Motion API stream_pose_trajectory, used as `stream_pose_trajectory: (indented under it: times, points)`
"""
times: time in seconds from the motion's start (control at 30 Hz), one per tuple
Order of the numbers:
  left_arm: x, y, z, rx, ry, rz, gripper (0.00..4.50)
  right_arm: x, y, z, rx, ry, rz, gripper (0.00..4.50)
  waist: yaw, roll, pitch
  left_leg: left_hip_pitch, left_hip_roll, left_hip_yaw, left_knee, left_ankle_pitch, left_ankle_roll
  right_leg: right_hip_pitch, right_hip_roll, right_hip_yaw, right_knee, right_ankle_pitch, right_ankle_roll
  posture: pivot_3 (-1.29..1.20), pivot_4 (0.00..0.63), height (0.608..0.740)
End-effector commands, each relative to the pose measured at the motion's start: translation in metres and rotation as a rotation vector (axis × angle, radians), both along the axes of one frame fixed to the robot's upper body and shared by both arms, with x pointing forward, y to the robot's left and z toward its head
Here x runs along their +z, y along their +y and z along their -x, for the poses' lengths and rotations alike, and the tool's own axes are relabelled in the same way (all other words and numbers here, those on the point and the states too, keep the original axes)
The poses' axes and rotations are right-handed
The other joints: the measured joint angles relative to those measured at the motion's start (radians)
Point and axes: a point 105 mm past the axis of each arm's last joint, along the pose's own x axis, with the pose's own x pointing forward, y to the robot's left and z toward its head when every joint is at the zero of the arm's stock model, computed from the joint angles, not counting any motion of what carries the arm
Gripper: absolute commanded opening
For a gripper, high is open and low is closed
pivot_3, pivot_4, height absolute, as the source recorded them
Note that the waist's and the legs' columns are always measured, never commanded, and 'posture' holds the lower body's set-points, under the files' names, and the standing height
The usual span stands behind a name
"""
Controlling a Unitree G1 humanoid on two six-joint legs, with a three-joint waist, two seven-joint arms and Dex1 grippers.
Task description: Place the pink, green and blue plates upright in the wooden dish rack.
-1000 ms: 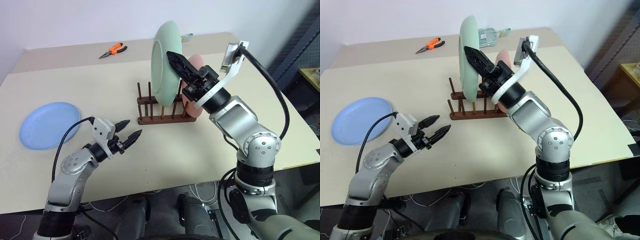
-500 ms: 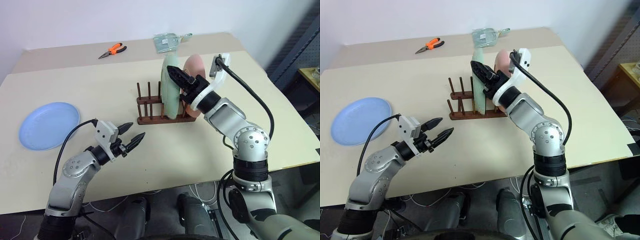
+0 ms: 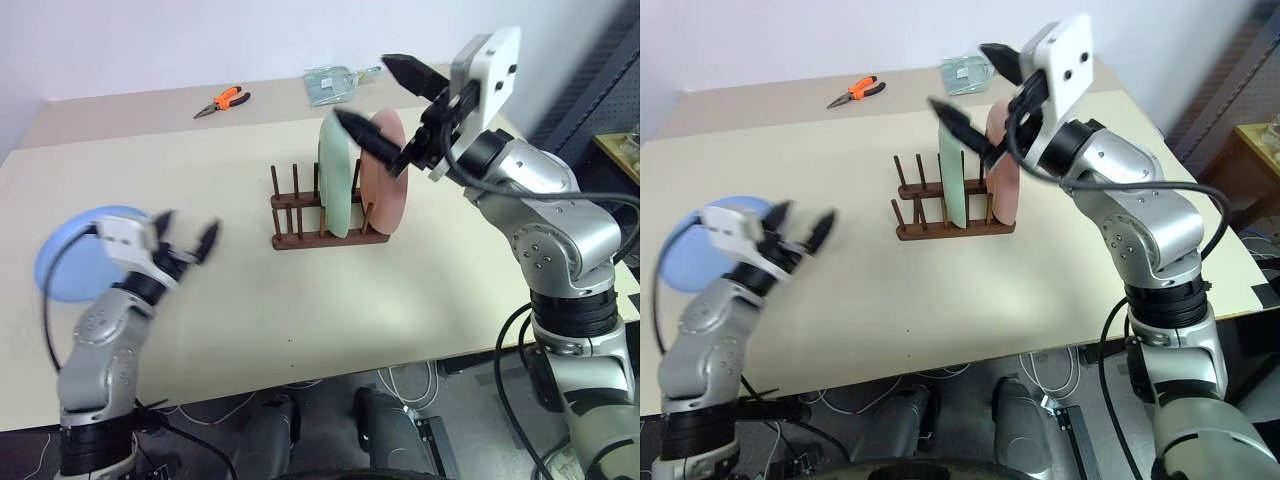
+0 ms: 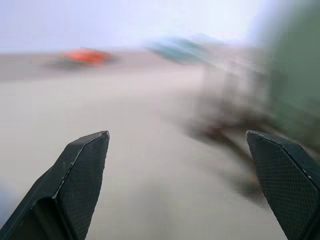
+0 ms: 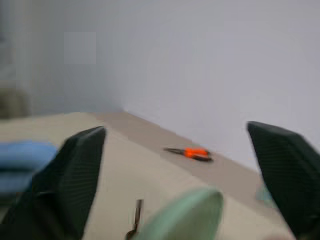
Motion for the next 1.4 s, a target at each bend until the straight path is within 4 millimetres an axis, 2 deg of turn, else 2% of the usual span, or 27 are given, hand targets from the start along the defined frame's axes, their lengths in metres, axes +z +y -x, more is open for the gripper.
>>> stream_pose_trajectory:
  times: [0.03, 0.07, 0.13, 0.2, 0.33, 0.43, 0.63, 0.67, 0.73, 0.8, 0.87, 0.9, 1.0, 1.13, 1.23, 1.37, 1.4]
  points:
    - [0.002, 0.089, 0.024, 0.517, 0.023, 0.088, 4.50, -0.020, 0.023, 0.023, 0.118, -0.120, 0.201, 4.45, 0.001, -0.001, 0.000, 0.000, 0.000, 0.000, 0.000, 0.000, 0.000, 0.000, 0.000, 0.000, 0.000, 0.001, 0.000, 0.00, 0.150, 0.739]
    - [-0.005, 0.109, 0.034, 0.641, 0.059, 0.126, 4.50, -0.027, 0.027, 0.024, 0.133, -0.115, 0.215, 4.45, 0.001, -0.001, 0.000, 0.000, 0.000, 0.000, 0.000, 0.000, 0.000, 0.000, 0.000, 0.000, 0.000, 0.001, -0.001, 0.00, 0.150, 0.739]
    - [-0.021, 0.130, 0.049, 0.766, 0.125, 0.229, 4.50, -0.036, 0.031, 0.024, 0.149, -0.096, 0.212, 4.45, 0.002, -0.002, -0.001, 0.000, -0.001, 0.000, 0.000, 0.000, 0.000, 0.000, -0.001, 0.000, 0.000, 0.001, -0.001, 0.00, 0.150, 0.739]
    - [-0.036, 0.134, 0.059, 0.785, 0.162, 0.345, 4.50, -0.041, 0.036, 0.025, 0.172, -0.083, 0.203, 4.45, 0.003, -0.002, 0.000, 0.000, -0.002, 0.000, 0.001, 0.000, 0.000, 0.000, -0.001, 0.000, 0.000, 0.001, -0.001, 0.00, 0.150, 0.739]
    - [-0.055, 0.120, 0.057, 0.680, 0.209, 0.569, 4.50, -0.044, 0.041, 0.026, 0.196, -0.078, 0.194, 4.45, 0.017, -0.006, -0.001, 0.000, -0.002, -0.003, 0.002, 0.000, -0.001, 0.002, -0.002, -0.001, 0.000, 0.001, -0.001, 0.00, 0.150, 0.739]
    - [-0.065, 0.113, 0.057, 0.645, 0.212, 0.715, 3.18, -0.044, 0.042, 0.026, 0.195, -0.082, 0.185, 4.50, 0.019, -0.007, -0.001, 0.000, -0.002, -0.003, 0.002, 0.000, -0.002, 0.002, -0.002, -0.001, 0.000, 0.002, -0.001, 0.00, 0.150, 0.739]
    - [-0.064, 0.104, 0.047, 0.572, 0.208, 0.809, 0.17, -0.043, 0.040, 0.024, 0.169, -0.081, 0.170, 4.50, 0.021, -0.007, -0.001, 0.000, -0.002, -0.003, 0.002, 0.000, -0.004, 0.001, -0.001, -0.001, 0.000, 0.002, -0.002, 0.00, 0.150, 0.739]
    - [-0.053, 0.101, 0.041, 0.530, 0.180, 0.773, 0.03, -0.042, 0.038, 0.022, 0.158, -0.078, 0.171, 4.50, 0.022, -0.007, -0.001, 0.000, -0.002, -0.002, 0.002, 0.000, -0.004, 0.001, -0.001, -0.001, 0.000, 0.002, -0.002, 0.00, 0.150, 0.739]
    - [-0.019, 0.087, 0.026, 0.417, 0.081, 0.657, 0.03, -0.039, 0.037, 0.020, 0.137, -0.094, 0.174, 4.50, 0.022, -0.008, -0.001, 0.000, -0.002, -0.002, 0.002, 0.000, -0.004, 0.001, -0.001, -0.001, 0.000, 0.001, -0.002, 0.00, 0.150, 0.739]
    - [0.005, 0.074, 0.018, 0.342, 0.009, 0.584, 0.03, -0.036, 0.037, 0.019, 0.125, -0.114, 0.179, 4.50, 0.025, -0.008, -0.001, 0.000, -0.002, -0.002, 0.002, 0.000, -0.004, 0.001, -0.001, -0.002, 0.000, 0.001, -0.002, 0.00, 0.150, 0.739]
    - [0.043, 0.043, 0.002, 0.206, -0.067, 0.470, 0.03, -0.034, 0.041, 0.020, 0.115, -0.197, 0.239, 4.50, 0.027, -0.009, -0.001, 0.000, -0.002, -0.002, 0.002, 0.000, -0.004, 0.001, -0.001, -0.001, 0.000, 0.001, -0.003, 0.00, 0.150, 0.739]
    - [0.063, 0.021, -0.006, 0.125, -0.100, 0.390, 0.03, -0.034, 0.044, 0.020, 0.111, -0.252, 0.283, 4.50, 0.027, -0.009, -0.001, -0.001, -0.002, -0.002, 0.002, 0.000, -0.004, 0.001, -0.001, -0.001, 0.000, 0.001, -0.003, 0.00, 0.150, 0.739]
    - [0.095, -0.022, -0.016, -0.007, -0.155, 0.266, 0.03, -0.037, 0.056, 0.015, 0.099, -0.375, 0.378, 4.50, 0.025, -0.008, -0.001, 0.000, -0.003, -0.001, 0.002, 0.001, -0.005, 0.001, -0.001, -0.001, 0.000, 0.002, -0.003, 0.00, 0.150, 0.739]
    - [0.118, -0.055, -0.022, -0.081, -0.199, 0.176, 0.03, -0.041, 0.074, 0.000, 0.044, -0.520, 0.480, 4.50, 0.001, -0.008, -0.001, 0.001, -0.003, 0.000, 0.000, 0.001, -0.005, 0.001, -0.001, 0.000, 0.000, 0.002, -0.002, 0.00, 0.150, 0.739]
    - [0.124, -0.066, -0.023, -0.107, -0.217, 0.172, 0.03, -0.042, 0.089, -0.010, 0.015, -0.568, 0.512, 4.50, -0.008, -0.008, 0.000, 0.002, -0.002, 0.000, -0.002, 0.001, -0.008, -0.001, 0.002, 0.001, 0.001, 0.002, -0.003, 0.00, 0.150, 0.739]
    - [0.125, -0.070, -0.023, -0.123, -0.225, 0.193, 0.03, -0.048, 0.105, -0.022, -0.019, -0.601, 0.556, 4.50, -0.003, -0.008, 0.000, 0.003, 0.000, -0.001, -0.008, 0.004, -0.013, -0.003, 0.005, 0.001, 0.001, 0.004, -0.005, 0.00, 0.150, 0.739]
    - [0.126, -0.070, -0.023, -0.127, -0.229, 0.195, 0.00, -0.051, 0.108, -0.025, -0.026, -0.609, 0.575, 3.95, -0.002, -0.008, 0.000, 0.003, 0.000, -0.001, -0.009, 0.005, -0.014, -0.003, 0.006, 0.001, 0.001, 0.004, -0.006, 0.00, 0.150, 0.739]
